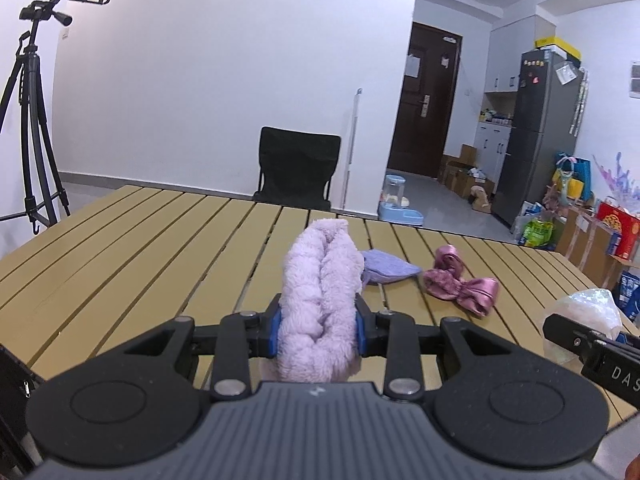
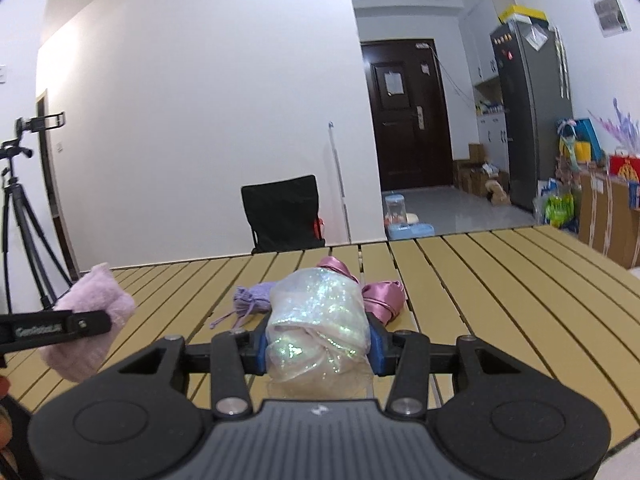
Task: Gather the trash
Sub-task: 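Lift the towel roll and plastic bag off the table, then carry the towel roll and plastic bag down toward the black bin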
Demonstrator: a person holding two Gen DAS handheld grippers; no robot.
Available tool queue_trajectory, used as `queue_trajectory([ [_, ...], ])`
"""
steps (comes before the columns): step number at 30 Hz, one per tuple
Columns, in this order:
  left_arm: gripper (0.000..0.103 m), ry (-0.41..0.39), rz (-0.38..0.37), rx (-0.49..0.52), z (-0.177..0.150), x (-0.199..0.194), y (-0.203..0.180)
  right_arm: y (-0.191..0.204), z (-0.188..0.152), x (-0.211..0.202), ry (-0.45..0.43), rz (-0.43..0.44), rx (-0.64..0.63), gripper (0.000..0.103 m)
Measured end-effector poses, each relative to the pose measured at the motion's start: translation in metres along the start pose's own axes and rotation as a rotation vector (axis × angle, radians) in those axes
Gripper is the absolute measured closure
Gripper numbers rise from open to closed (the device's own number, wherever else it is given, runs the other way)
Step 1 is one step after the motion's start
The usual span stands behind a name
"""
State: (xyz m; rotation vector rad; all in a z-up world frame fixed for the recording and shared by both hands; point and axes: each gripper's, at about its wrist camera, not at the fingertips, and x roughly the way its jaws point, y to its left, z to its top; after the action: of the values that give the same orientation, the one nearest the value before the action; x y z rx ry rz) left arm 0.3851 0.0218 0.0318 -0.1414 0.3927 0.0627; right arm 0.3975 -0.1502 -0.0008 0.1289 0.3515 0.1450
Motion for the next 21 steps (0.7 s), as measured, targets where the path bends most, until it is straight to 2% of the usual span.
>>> queue_trajectory([
  [12, 0.070, -0.006, -0.024, 0.014, -0.026, -0.073, 0.006, -0.001, -0.024, -0.080, 0.012, 0.014, -0.009, 0.060],
  [21, 0.070, 0.015, -0.031, 0.044, -0.048, -0.111, 0.009, -0.001, -0.044, -0.132, 0.042, 0.012, -0.024, 0.060],
])
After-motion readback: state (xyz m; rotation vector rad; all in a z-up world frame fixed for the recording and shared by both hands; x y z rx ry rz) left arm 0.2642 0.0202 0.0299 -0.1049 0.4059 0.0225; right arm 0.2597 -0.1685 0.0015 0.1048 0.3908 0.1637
